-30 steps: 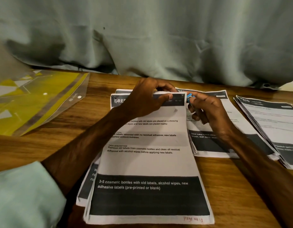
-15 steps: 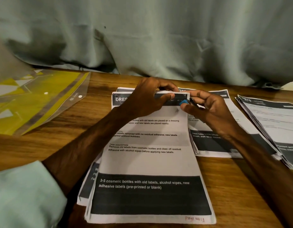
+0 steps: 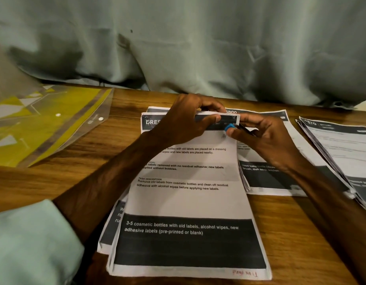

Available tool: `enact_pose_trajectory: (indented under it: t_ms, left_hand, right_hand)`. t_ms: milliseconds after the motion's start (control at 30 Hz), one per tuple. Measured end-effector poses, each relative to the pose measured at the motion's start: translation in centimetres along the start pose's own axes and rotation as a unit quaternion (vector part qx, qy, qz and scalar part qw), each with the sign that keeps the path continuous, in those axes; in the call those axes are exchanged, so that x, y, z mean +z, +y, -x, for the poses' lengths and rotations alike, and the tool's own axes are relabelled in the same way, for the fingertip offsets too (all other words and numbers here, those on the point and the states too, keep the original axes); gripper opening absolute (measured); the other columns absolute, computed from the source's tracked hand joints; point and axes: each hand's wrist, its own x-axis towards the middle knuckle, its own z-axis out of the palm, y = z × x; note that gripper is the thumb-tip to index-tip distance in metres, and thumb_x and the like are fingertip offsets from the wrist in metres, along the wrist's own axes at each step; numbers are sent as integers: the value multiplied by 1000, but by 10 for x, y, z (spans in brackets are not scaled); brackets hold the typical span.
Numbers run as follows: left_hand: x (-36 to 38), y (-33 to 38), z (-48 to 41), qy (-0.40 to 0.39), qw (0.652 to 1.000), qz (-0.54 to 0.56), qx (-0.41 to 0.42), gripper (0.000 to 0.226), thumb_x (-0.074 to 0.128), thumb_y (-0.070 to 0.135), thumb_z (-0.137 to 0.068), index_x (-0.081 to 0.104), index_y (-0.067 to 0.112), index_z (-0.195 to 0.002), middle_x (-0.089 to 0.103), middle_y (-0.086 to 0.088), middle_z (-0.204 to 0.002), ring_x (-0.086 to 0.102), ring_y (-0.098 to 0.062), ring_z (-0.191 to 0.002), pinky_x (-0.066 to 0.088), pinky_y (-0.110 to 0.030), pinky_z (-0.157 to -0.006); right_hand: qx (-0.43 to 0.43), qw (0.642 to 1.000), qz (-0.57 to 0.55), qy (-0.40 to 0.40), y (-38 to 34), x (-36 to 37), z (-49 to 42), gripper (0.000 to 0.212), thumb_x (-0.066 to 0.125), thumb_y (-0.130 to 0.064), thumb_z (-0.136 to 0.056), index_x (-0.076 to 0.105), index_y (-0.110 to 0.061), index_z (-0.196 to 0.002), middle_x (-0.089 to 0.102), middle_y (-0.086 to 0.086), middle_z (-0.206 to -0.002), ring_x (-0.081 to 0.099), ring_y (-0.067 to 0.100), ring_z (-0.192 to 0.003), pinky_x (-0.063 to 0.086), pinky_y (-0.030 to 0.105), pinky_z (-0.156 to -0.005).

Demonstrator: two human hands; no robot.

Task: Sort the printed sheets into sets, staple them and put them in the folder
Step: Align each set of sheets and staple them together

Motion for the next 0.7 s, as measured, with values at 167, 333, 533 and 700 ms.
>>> enact_pose_trajectory:
  t_ms: [167,333,533,700]
  left_hand:
    - [0,0,-1,-7,1000,3,-11,23,69,25,-91,78,15,-109,76,6,-107,69,-9,-93,55,-31,-84]
    - [0,-1,0,-3,1000,5,-2,22,70,23,-91,78,13,-109,77,4,-107,69,-8,-94,55,-25,-84]
    - [0,-2,1,-3,1000,4,-2,22,69,24,-92,77,13,-109,77,2,-107,70,-11,-94,57,-33,-81]
    - [0,8,0,-3,1000,1,-29,28,67,34,-94,75,16,-114,76,4,-106,67,-7,-92,54,-28,-81]
  right_hand:
    - [2,1000,1,3,2,0,-1,27,68,-26,-86,68,-32,-113,71,-33,-99,69,-3,-97,54,12,-72]
    - [1,1000,6,3,3,0,-1,26,67,-32,-84,67,-36,-110,71,-34,-99,69,-3,-96,54,12,-71]
    - [-2,1000,15,6,6,2,-1,24,68,-21,-91,67,-35,-111,70,-36,-99,69,-4,-96,56,14,-73]
    - [-10,1000,8,13,5,5,0,28,66,-16,-94,68,-29,-118,72,-25,-109,69,1,-102,56,16,-79]
